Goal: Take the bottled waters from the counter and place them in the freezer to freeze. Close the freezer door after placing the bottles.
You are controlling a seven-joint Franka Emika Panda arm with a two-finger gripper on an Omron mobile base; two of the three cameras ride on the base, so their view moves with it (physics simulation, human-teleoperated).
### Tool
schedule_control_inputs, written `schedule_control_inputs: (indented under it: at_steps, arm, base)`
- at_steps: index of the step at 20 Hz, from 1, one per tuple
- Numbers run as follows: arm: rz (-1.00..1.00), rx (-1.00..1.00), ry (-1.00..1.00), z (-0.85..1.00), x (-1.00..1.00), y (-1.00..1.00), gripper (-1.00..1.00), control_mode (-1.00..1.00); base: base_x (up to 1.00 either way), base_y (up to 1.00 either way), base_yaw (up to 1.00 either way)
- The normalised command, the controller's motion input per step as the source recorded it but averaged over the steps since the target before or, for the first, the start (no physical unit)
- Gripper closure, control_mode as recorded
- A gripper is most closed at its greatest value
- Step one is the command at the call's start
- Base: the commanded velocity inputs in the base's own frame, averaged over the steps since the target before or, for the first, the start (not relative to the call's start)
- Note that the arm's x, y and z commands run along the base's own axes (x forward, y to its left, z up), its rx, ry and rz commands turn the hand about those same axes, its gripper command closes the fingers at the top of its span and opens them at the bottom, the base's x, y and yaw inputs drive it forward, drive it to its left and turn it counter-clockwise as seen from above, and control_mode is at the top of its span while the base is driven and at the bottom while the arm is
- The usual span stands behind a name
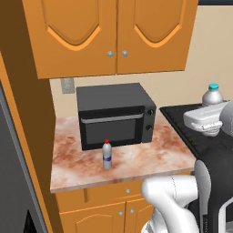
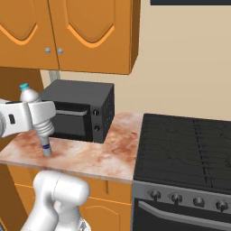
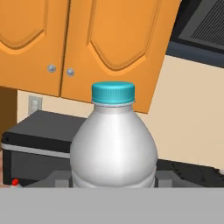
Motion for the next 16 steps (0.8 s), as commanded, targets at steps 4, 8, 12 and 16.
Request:
schedule_control_inputs:
  at_steps: [4,8,12,16]
  arm:
    - [0.00,0.00,-0.01,-0.06,0.00,0.00,1.00,-1.00]
    - [-0.01,0.00,-0.01,-0.08,0.00,0.00,1.00,-1.00]
    - [0.00,0.00,0.00,-0.02,-0.01,0.00,1.00,-1.00]
    - [0.00,0.00,0.00,0.00,-0.33,0.00,1.00,-1.00]
  base:
    - [0.00,0.00,0.00]
    - [0.00,0.00,0.00]
    - [0.00,0.00,0.00]
    - [0.00,0.00,0.00]
